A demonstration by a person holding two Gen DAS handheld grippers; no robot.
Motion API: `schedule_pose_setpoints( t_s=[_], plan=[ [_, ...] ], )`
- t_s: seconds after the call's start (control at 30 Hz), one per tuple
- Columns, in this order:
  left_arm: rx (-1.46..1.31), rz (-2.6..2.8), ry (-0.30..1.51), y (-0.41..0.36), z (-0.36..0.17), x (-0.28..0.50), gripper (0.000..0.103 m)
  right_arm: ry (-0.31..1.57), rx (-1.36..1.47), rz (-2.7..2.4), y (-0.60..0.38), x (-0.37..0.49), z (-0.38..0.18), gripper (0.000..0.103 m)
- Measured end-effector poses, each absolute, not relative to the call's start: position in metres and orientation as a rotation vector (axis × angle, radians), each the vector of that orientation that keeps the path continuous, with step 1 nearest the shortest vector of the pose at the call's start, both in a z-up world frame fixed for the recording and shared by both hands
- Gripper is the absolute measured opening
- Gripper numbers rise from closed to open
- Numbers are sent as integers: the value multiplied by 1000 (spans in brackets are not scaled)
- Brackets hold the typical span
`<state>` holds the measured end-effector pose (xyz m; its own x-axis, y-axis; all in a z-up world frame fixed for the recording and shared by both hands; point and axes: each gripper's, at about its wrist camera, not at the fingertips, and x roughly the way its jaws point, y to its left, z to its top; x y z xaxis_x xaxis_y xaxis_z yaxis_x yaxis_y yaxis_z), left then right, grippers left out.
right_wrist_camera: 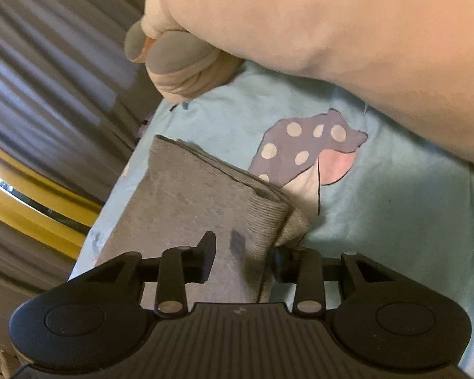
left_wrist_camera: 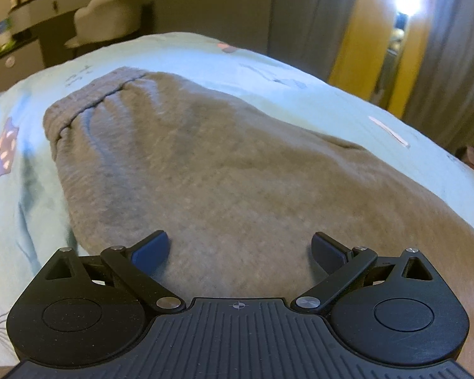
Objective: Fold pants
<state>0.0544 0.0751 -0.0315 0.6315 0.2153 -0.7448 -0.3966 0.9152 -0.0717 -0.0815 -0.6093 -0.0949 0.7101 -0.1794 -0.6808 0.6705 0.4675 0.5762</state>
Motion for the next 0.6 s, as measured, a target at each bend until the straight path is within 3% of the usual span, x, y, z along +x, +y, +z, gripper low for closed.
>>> schedule_pose_setpoints(
  t_s=[0.03,0.07,0.23,0.43,0.6],
  plan=[
    [-240,350,813,74,-31,52,101,603,939,-578,-608,-79,-96,13],
    [-244,348,810,74,-30,51,101,617,907,-604,-606,-77,-94,9],
    [-276,404,777,82,-27,45,101,576,682,-576,-569,-58,-48,9],
    [-270,431,781,83,-28,50,101,456,259,-149,-417,-12,29,9],
    [-276,419,766,84,-27,46,101,575,88,178,-292,12,-12,11]
  ],
)
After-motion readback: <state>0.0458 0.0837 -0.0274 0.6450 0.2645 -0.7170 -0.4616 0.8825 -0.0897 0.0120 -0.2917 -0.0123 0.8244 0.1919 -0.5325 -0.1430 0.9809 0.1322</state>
